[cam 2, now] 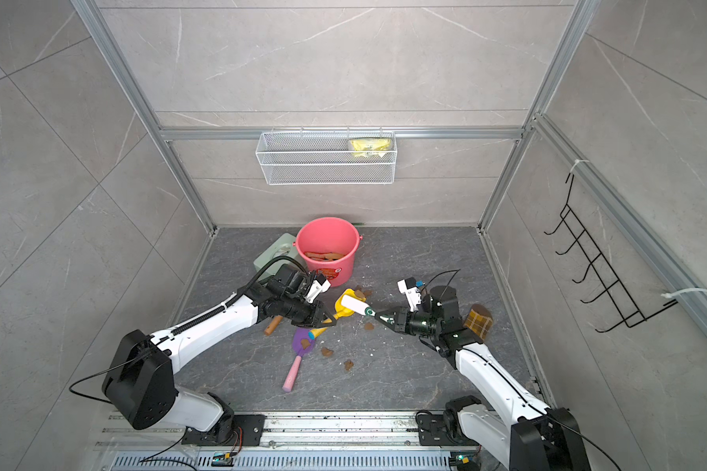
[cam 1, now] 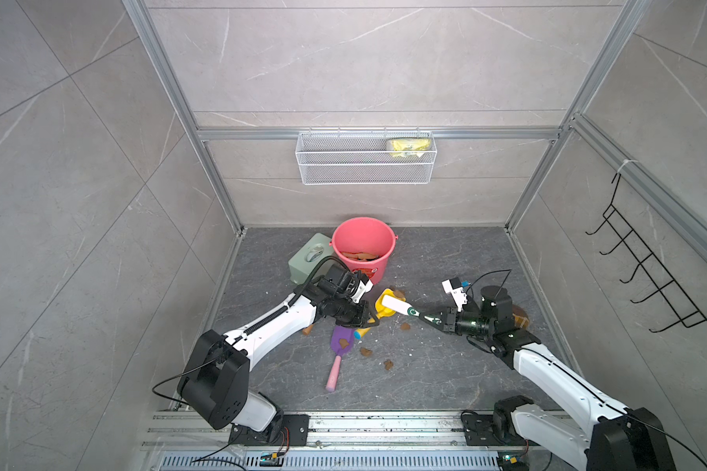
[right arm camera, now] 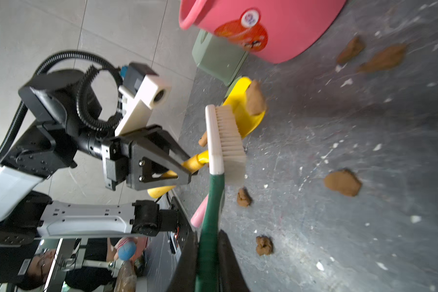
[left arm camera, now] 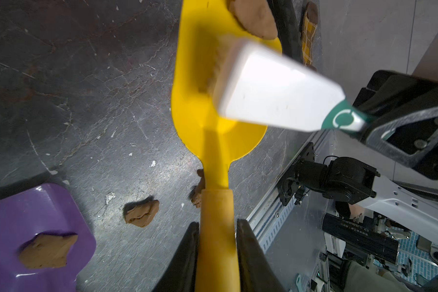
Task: Brush the soil off the hand trowel and place it into the bucket
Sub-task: Brush off the soil from the hand trowel.
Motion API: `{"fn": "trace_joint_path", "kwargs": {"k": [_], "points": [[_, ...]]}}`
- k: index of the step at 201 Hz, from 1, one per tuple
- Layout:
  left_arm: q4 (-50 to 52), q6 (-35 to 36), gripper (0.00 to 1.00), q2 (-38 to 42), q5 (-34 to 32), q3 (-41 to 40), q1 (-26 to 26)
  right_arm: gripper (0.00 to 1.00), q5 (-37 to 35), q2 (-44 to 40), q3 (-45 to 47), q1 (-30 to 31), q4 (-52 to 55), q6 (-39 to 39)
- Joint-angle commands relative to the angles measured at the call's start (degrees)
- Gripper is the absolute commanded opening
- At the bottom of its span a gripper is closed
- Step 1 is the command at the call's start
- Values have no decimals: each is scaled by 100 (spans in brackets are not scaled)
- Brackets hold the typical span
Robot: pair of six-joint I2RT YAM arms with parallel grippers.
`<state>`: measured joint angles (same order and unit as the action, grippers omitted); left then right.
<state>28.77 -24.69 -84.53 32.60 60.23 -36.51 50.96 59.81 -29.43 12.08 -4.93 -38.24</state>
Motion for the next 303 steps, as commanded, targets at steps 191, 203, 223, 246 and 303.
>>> {"fn": "trace_joint_path", "kwargs": {"k": [191,203,223,246,303], "points": [[-184,243,0,350,109,1,-93,0,153,255,-216,-473,-568,-346],[-226,236,0,351,63,7,-93,0,246,107,-95,-446,-785,-596],[-293,215,0,290,36,56,-93,0,229,-182,78,-220,-852,-805],[-315,219,0,171,18,145,-95,0,10,-391,283,155,-867,-929],[-434,140,0,216,58,131,-96,0,-283,158,506,590,-1186,-808]]}}
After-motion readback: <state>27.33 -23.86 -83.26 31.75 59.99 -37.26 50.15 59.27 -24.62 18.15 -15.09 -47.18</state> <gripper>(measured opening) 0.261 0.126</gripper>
